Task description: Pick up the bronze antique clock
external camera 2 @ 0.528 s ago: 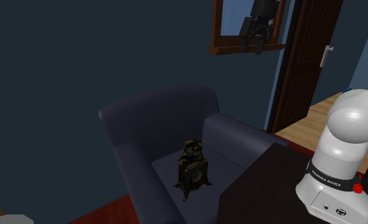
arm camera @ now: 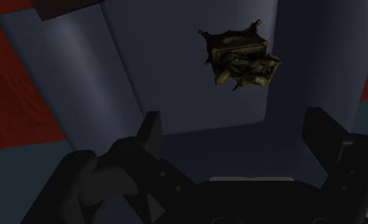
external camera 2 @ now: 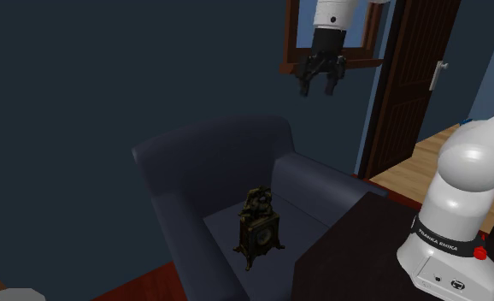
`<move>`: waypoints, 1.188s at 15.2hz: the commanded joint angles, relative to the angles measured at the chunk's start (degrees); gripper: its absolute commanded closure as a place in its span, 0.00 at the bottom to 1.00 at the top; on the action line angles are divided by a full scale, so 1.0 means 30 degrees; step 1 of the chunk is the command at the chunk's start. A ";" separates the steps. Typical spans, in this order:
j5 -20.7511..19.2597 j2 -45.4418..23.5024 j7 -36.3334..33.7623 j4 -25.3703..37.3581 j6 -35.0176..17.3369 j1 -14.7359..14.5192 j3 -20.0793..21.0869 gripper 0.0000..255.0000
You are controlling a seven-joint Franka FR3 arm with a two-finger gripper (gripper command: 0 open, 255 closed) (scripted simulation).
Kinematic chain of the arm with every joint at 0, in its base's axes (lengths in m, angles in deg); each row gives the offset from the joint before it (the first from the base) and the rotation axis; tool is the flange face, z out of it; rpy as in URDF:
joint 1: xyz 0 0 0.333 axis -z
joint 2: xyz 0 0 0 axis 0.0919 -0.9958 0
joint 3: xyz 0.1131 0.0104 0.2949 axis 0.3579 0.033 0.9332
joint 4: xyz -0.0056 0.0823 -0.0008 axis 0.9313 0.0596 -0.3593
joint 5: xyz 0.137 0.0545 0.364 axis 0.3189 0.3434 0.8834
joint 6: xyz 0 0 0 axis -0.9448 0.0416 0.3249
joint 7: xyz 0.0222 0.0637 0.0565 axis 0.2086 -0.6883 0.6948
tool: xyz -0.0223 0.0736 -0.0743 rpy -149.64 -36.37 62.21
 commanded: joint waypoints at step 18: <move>-0.4437 -1.2836 -1.4263 0.0647 -0.8197 0.3469 0.5973 0.00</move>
